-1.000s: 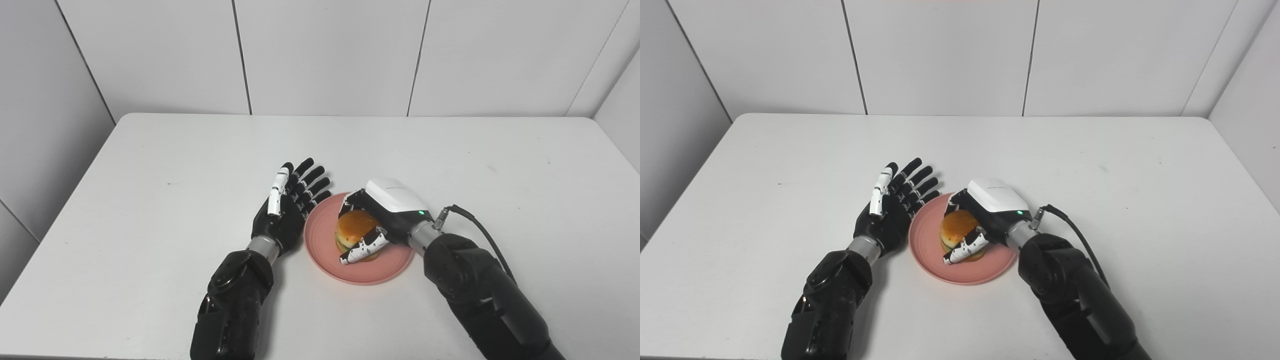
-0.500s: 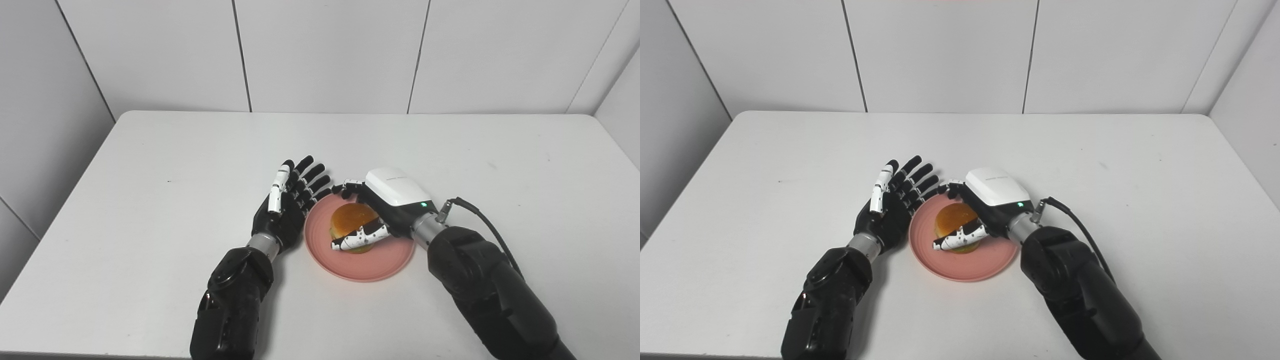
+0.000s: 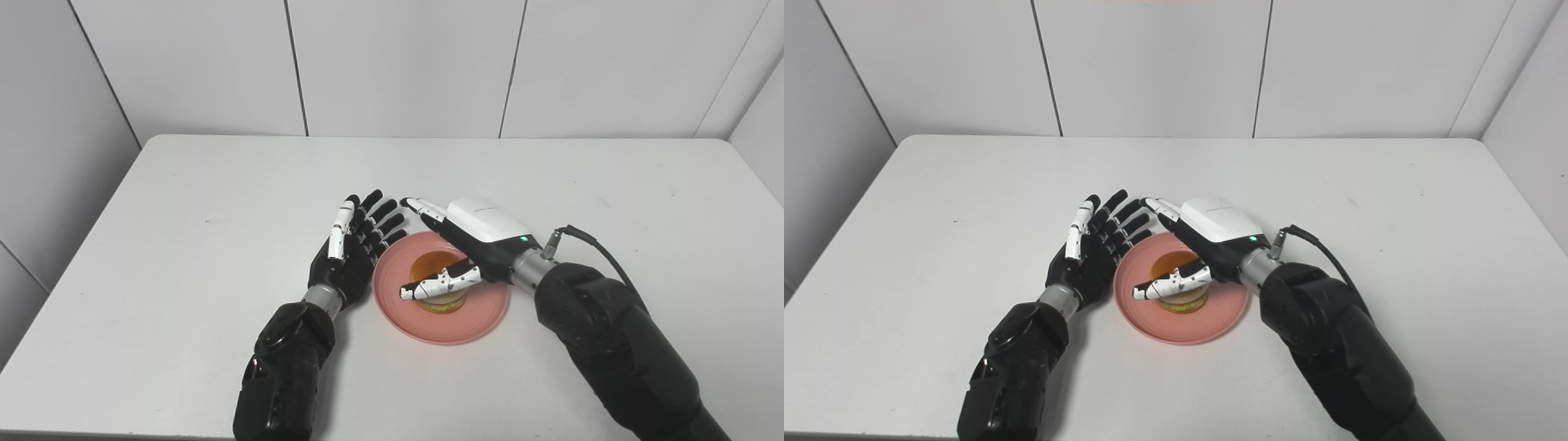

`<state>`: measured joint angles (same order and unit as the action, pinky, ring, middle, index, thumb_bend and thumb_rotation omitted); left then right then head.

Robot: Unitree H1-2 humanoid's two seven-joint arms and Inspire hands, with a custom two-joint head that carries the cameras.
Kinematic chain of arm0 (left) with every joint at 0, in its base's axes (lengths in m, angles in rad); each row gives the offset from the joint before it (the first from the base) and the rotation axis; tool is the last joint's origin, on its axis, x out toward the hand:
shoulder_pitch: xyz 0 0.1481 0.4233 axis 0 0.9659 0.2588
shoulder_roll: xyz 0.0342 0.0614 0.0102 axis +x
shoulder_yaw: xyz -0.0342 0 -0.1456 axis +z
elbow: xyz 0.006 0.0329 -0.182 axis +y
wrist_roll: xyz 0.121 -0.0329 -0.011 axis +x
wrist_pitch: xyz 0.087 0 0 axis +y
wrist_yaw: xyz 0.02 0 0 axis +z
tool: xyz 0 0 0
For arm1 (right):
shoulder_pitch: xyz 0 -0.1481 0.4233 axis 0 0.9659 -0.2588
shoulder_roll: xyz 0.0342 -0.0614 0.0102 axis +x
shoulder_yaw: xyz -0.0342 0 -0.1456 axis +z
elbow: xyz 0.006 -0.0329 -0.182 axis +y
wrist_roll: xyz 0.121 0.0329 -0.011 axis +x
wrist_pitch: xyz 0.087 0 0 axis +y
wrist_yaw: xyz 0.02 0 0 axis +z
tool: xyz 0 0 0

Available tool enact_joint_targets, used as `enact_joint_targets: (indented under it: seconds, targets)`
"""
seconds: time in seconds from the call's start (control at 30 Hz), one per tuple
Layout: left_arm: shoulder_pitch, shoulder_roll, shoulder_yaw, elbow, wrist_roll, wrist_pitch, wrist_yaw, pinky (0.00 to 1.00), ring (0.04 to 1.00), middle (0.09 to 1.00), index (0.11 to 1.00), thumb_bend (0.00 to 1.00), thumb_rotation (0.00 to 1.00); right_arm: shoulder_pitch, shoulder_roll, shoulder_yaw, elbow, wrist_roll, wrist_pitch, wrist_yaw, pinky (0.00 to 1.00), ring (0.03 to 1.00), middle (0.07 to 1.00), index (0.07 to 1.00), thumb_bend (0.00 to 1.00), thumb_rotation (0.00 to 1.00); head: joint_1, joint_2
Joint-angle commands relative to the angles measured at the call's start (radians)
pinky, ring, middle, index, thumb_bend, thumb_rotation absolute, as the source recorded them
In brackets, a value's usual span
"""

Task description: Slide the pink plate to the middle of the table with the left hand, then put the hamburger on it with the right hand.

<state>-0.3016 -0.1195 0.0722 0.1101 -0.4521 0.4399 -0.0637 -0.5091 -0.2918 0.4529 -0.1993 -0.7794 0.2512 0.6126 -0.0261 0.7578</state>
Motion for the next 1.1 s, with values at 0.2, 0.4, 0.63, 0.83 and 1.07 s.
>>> enact_joint_targets:
  seconds: [0.2,0.4,0.63,0.83,1.07]
  targets:
    - [-0.002,0.012,-0.007,-0.015,-0.001,0.028,0.013,0.89,0.907,0.915,0.918,0.35,1.0,0.017,0.044,-0.188,-0.014,0.18,-0.062,-0.172,0.73,0.893,0.971,0.995,1.0,0.81,-0.011,-0.001]
    - [0.007,0.023,-0.006,-0.04,0.016,0.026,0.005,0.89,0.881,0.885,0.886,0.36,1.0,0.089,0.106,-0.336,-0.048,0.292,-0.046,-0.329,0.82,0.896,0.927,0.956,0.93,0.99,-0.023,-0.005]
    - [0.04,0.044,-0.023,-0.132,0.091,-0.043,0.005,0.9,0.89,0.9,0.9,0.35,1.0,0.192,0.143,-0.467,0.011,0.563,-0.09,-0.371,1.0,0.999,1.0,1.0,1.0,1.0,-0.041,-0.012]
    - [0.117,0.097,-0.083,-0.199,0.272,-0.199,0.009,0.96,0.955,0.961,0.951,0.41,1.0,0.275,0.215,-0.494,0.021,0.632,-0.091,-0.455,1.0,1.0,1.0,1.0,1.0,1.0,-0.048,-0.013]
    - [0.191,0.125,-0.116,-0.156,0.446,-0.439,0.047,1.0,1.0,1.0,0.997,0.4,1.0,0.352,0.268,-0.511,0.057,0.767,-0.087,-0.474,1.0,1.0,1.0,1.0,0.92,1.0,-0.038,-0.007]
